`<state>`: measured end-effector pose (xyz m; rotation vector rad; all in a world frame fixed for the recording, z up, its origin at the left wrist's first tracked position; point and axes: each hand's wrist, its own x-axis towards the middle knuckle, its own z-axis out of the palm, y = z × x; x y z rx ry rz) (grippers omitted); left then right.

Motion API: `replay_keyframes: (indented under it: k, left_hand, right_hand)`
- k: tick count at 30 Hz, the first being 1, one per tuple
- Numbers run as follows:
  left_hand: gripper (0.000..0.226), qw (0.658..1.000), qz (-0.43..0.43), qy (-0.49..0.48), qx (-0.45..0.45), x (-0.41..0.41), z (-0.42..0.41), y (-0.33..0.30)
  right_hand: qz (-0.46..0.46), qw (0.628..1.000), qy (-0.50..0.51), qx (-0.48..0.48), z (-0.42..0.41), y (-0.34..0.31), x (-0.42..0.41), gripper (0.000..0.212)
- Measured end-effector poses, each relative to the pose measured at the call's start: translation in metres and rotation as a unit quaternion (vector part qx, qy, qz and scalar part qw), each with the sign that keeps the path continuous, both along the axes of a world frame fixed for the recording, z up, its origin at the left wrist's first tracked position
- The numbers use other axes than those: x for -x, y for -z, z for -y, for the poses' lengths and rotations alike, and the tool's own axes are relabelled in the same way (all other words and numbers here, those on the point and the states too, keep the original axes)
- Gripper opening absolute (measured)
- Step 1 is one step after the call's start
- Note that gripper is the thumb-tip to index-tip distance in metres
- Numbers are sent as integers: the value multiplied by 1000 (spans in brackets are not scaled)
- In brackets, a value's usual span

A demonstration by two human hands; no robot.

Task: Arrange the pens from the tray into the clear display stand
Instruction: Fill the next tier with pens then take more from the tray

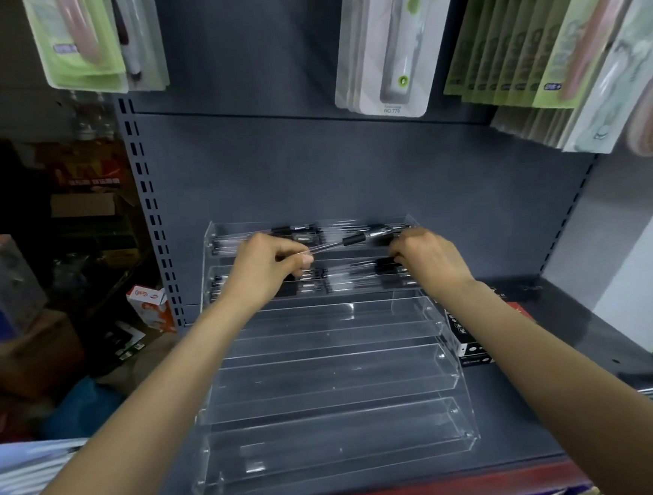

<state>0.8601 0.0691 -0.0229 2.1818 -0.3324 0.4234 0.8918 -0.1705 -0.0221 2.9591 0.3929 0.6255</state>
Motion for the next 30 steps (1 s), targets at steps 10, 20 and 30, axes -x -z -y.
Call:
replay_keyframes:
  k: [10, 20, 30]
  left_hand:
    - [14, 1000, -3, 1, 7, 9, -2, 3]
    - [20, 999, -25, -35, -30, 43, 8, -3]
    - [48, 965, -21, -261, -11, 86, -40, 35]
  right_hand:
    - [-15, 995, -20, -95, 2, 4, 6, 27]
    - [-115, 871, -166, -448, -10, -10, 54, 22]
    - [-95, 869, -154, -461, -51, 33, 68, 11]
